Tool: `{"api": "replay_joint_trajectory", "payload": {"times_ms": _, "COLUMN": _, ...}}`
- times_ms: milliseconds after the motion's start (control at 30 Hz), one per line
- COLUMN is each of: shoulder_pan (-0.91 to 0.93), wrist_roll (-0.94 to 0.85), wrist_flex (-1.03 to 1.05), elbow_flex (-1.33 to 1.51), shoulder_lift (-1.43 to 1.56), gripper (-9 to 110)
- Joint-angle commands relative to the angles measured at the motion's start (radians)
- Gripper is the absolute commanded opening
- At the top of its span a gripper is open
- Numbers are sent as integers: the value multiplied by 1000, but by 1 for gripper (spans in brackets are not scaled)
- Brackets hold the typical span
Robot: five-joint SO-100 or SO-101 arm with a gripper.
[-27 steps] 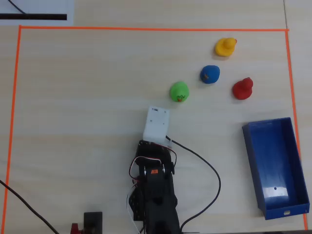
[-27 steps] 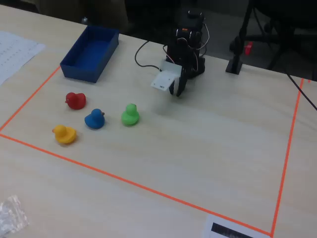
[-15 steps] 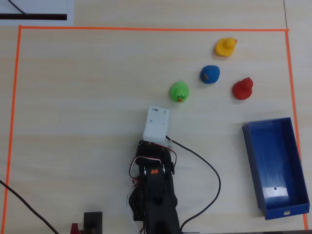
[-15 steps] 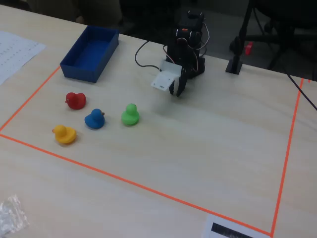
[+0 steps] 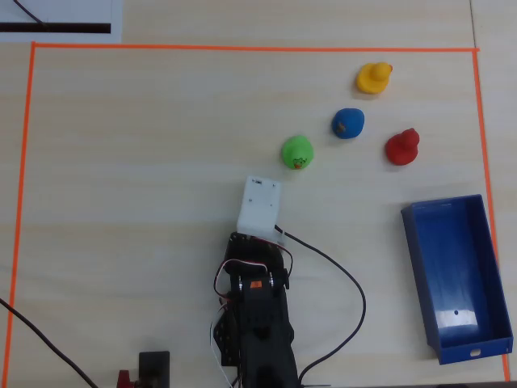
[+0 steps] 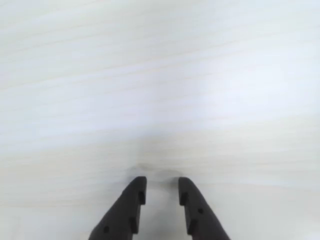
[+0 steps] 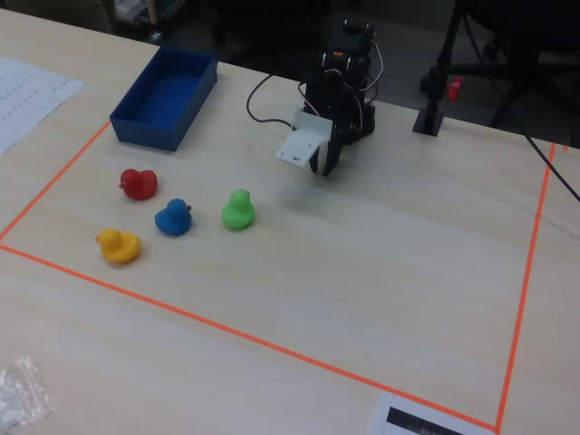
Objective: Grasp blue duck and put it into box.
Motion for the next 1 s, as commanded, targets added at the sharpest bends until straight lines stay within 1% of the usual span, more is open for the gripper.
{"api": "replay_joint_trajectory", "payload": {"times_ms": 0, "shoulder_pan": 6, "wrist_roll": -5, "wrist_flex": 23, "elbow_flex": -2, "shoulder_lift": -3, "gripper": 6}}
{"api": "replay_joint_trajectory", "payload": {"times_ms": 200, "shoulder_pan": -63, "wrist_roll": -5, "wrist_flex": 23, "elbow_flex": -2, "shoulder_lift": -3, "gripper": 6}}
{"api": "replay_joint_trajectory", "payload": {"times_ms": 333, "shoulder_pan": -15, "wrist_roll": -5, "wrist_flex": 23, "elbow_flex": -2, "shoulder_lift": -3, "gripper": 6}}
{"api": "replay_joint_trajectory", "payload": {"times_ms": 467, "shoulder_pan": -9, "wrist_roll": -6, "wrist_flex": 23, "elbow_flex": -2, "shoulder_lift": -3, "gripper": 6}}
{"api": "replay_joint_trajectory", "payload": {"times_ms": 533, "shoulder_pan": -9, "wrist_roll": -6, "wrist_flex": 23, "elbow_flex": -2, "shoulder_lift": -3, "gripper": 0}}
{"api": "replay_joint_trajectory", "payload": {"times_ms": 633, "shoulder_pan": 3, "wrist_roll": -9, "wrist_flex": 18, "elbow_flex": -2, "shoulder_lift": -3, "gripper": 0}}
{"api": "replay_joint_trajectory", "payload": {"times_ms": 700, "shoulder_pan": 58, "wrist_roll": -38, "wrist_flex": -28, "elbow_flex": -23, "shoulder_lift": -18, "gripper": 1}}
{"api": "replay_joint_trajectory", "payload": {"times_ms": 800, "shoulder_pan": 198, "wrist_roll": -40, "wrist_flex": -149, "elbow_flex": -201, "shoulder_lift": -193, "gripper": 10}}
{"api": "replay_joint_trajectory", "payload": {"times_ms": 967, "shoulder_pan": 425, "wrist_roll": -35, "wrist_flex": -344, "elbow_flex": -640, "shoulder_lift": -574, "gripper": 23}}
